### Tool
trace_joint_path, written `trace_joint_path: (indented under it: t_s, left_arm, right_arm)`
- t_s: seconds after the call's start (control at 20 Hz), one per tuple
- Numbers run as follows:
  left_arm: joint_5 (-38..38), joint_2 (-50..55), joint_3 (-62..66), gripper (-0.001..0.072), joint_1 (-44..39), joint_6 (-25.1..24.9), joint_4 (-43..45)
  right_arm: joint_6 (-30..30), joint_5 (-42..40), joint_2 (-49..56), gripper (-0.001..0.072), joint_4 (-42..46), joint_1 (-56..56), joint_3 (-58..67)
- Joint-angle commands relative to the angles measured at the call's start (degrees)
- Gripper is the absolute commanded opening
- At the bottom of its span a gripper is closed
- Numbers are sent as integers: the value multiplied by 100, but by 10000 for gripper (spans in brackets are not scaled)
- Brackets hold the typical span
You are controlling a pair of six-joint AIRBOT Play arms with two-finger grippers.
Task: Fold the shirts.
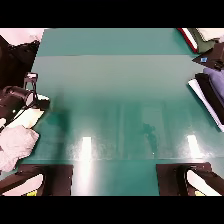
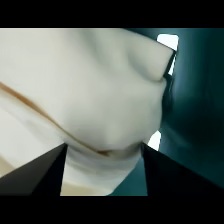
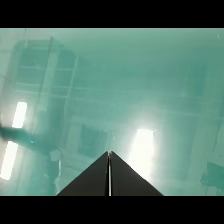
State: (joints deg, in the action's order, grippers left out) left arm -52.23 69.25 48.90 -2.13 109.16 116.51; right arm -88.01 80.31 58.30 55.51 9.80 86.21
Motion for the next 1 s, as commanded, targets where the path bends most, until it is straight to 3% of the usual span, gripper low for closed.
trace_joint_path:
  t_s: [0.0,0.05,0.1,0.15,0.35,0.55,0.85,0.95]
  left_arm:
    - [81,275,-9,552,15,-13,-59]
    - [83,275,9,401,15,-13,-35]
    - [44,269,50,75,15,-15,-28]
    - [-55,256,142,30,15,-44,-42]
    - [-831,76,1182,28,7,-734,-527]
    - [-1569,-498,2603,28,-391,-1888,-2070]
    - [-2247,-1185,4197,27,-1392,-2011,-4138]
    - [-2194,-1231,4472,28,-1746,-2575,-5136]
  right_arm:
    - [-2,26,-4,14,4,-4,-2]
    - [-2,26,-4,14,4,-4,-2]
    - [-2,28,-4,14,2,-4,-2]
    - [-2,28,-4,14,2,-4,-2]
    - [-2,31,-4,14,0,-4,-2]
    - [-2,85,-4,14,0,-4,-2]
    - [-2,92,-7,14,-7,-4,-2]
    - [-2,87,-7,14,-7,-4,-2]
